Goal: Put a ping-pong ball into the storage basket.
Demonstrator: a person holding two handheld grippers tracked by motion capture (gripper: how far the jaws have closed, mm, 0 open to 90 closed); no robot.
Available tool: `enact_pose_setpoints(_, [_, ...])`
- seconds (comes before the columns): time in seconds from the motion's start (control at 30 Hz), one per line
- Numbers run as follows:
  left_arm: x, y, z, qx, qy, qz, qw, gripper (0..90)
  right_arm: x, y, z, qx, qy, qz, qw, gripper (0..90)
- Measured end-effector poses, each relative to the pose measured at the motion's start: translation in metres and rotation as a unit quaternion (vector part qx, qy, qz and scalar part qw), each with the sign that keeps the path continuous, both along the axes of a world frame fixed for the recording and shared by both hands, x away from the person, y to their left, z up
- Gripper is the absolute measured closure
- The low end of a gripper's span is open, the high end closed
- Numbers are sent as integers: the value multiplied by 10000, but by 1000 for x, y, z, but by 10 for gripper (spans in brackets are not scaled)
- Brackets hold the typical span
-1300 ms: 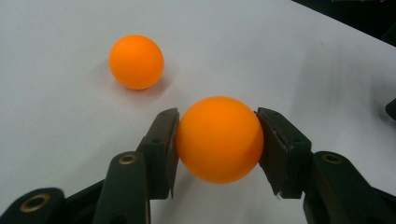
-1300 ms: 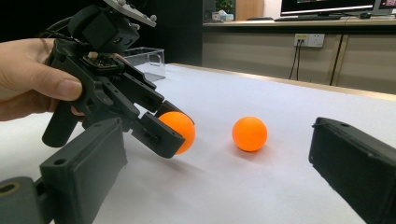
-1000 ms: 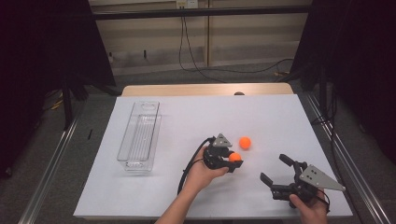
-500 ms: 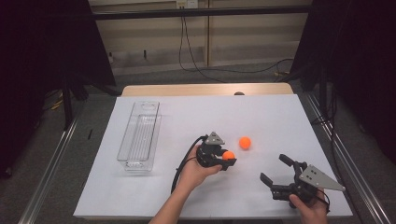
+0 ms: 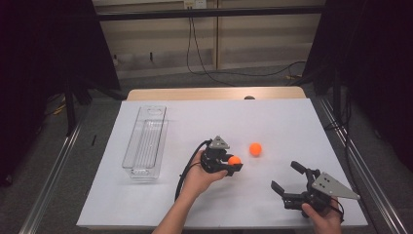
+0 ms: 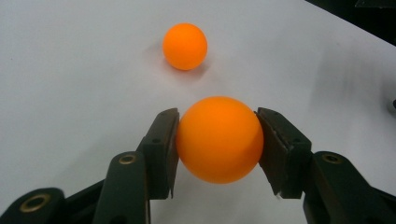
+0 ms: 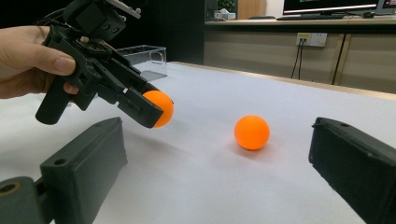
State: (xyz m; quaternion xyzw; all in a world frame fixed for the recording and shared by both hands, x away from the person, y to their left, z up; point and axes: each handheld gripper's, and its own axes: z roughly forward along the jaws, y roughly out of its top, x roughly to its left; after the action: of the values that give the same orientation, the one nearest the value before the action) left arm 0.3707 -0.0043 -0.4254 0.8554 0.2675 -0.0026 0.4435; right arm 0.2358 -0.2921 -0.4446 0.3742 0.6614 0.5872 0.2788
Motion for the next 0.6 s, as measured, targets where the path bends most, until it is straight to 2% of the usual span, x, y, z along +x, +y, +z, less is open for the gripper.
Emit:
enact_pose_setpoints(0.37, [3, 7, 4, -2, 67, 79, 9999, 509, -2, -2, 0, 14, 10, -17, 10000, 36])
enact_pose_setpoints(0.6, [5, 14, 7, -90, 93, 203, 9997, 509, -1, 1, 0, 11, 36, 24, 10000, 36])
